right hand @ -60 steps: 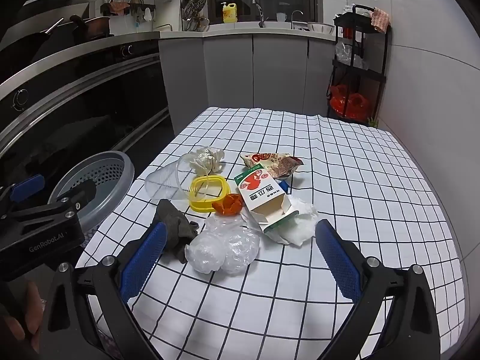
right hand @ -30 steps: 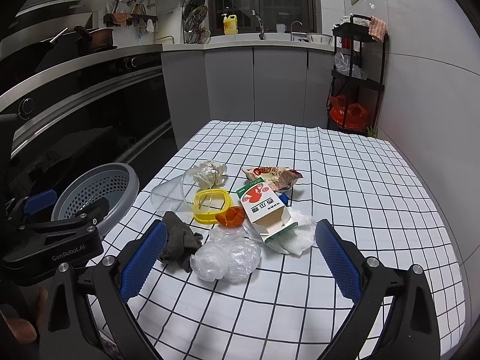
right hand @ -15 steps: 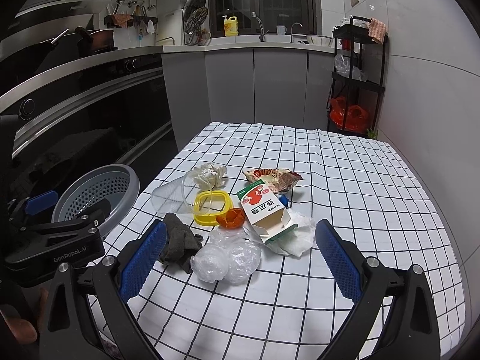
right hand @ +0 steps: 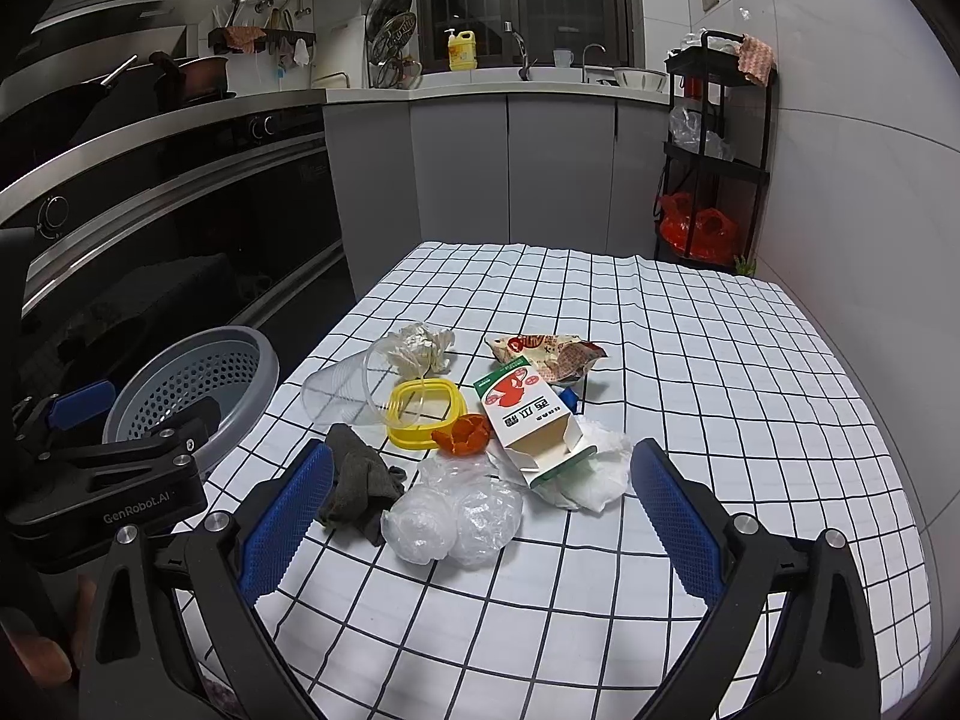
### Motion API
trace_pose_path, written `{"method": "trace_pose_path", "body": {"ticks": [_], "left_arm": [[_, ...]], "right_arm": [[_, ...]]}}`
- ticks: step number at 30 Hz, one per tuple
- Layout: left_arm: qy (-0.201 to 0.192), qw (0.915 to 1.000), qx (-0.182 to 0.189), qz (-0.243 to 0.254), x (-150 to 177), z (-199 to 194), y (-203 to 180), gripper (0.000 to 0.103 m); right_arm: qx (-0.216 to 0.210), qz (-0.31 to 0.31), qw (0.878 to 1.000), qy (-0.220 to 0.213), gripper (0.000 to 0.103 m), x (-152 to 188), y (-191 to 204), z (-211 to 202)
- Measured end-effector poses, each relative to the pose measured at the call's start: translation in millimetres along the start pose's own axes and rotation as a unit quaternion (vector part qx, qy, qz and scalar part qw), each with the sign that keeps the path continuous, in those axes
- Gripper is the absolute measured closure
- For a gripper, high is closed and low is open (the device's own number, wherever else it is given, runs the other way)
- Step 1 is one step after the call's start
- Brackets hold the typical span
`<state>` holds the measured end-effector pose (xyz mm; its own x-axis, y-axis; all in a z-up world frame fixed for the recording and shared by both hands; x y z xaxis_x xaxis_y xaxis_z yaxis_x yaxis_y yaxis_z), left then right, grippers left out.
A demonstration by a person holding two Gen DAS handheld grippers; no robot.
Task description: Collect trash
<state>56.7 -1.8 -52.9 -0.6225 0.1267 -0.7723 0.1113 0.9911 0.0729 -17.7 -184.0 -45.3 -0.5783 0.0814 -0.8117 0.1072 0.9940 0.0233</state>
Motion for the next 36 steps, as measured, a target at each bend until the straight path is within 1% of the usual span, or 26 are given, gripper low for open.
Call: {"method": "trace_pose_path", "body": {"ticks": [36], "left_arm": [[0.013, 0.9999, 0.006, 0.0, 5.5, 5.7, -1.2, 0.006]], "right_arm": [[-0.006, 0.005, 1.0, 0.006, 0.008, 4.6, -2.6, 5.9]]}}
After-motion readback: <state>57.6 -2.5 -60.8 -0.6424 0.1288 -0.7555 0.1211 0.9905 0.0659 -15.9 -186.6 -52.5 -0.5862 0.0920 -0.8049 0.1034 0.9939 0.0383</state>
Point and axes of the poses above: each gripper's, at about its wrist camera, not at the fingertips, and z roughly the way its jaws point, y to its left, x to its underside, the point moved 7 cm from there along z, roughly the way its jaws point, and after that the axes turned 2 degrees about x, right-handed, at the moved point
